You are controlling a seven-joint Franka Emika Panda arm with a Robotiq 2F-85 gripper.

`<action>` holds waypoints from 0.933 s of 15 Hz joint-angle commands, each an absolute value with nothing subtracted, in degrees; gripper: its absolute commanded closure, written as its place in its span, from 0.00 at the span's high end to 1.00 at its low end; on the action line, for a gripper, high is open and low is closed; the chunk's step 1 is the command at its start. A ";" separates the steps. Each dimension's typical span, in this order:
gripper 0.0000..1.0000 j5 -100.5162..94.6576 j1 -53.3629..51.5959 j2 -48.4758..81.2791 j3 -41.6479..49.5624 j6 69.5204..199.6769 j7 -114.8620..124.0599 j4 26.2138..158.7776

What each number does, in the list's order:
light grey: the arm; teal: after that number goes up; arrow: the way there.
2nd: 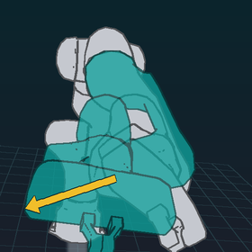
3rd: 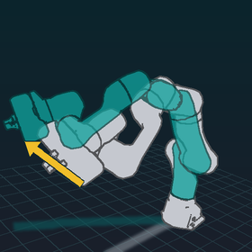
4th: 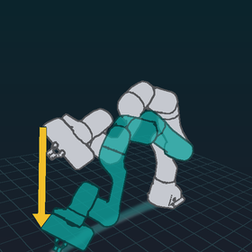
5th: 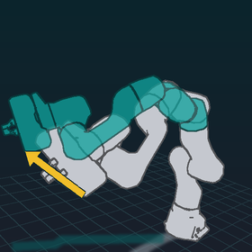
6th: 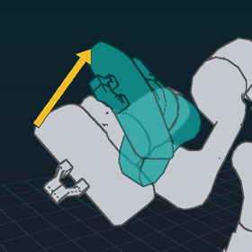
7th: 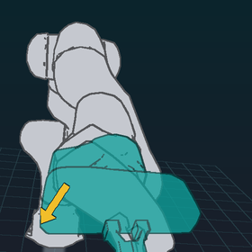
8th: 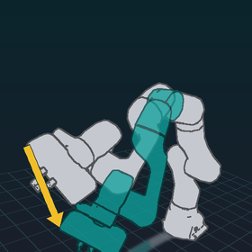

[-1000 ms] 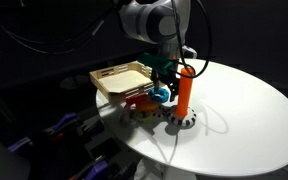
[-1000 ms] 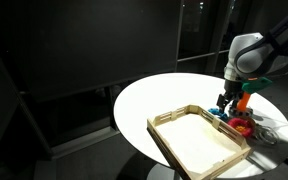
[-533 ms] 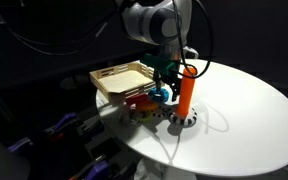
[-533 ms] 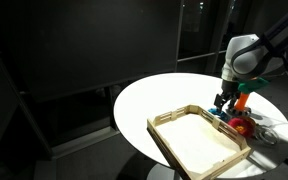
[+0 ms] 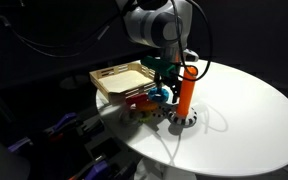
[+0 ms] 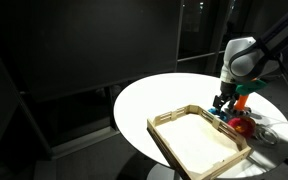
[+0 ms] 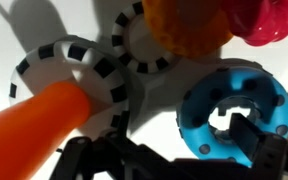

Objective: Put the blue ring in the crate

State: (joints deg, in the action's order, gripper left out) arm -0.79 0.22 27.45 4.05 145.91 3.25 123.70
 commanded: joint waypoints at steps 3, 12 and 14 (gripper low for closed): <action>1.00 -2.47 -0.76 29.01 5.03 146.00 5.41 121.92; 0.56 -2.85 -1.10 29.58 5.30 146.00 6.34 121.45; 0.40 -2.78 -1.09 29.23 5.31 145.88 6.44 121.57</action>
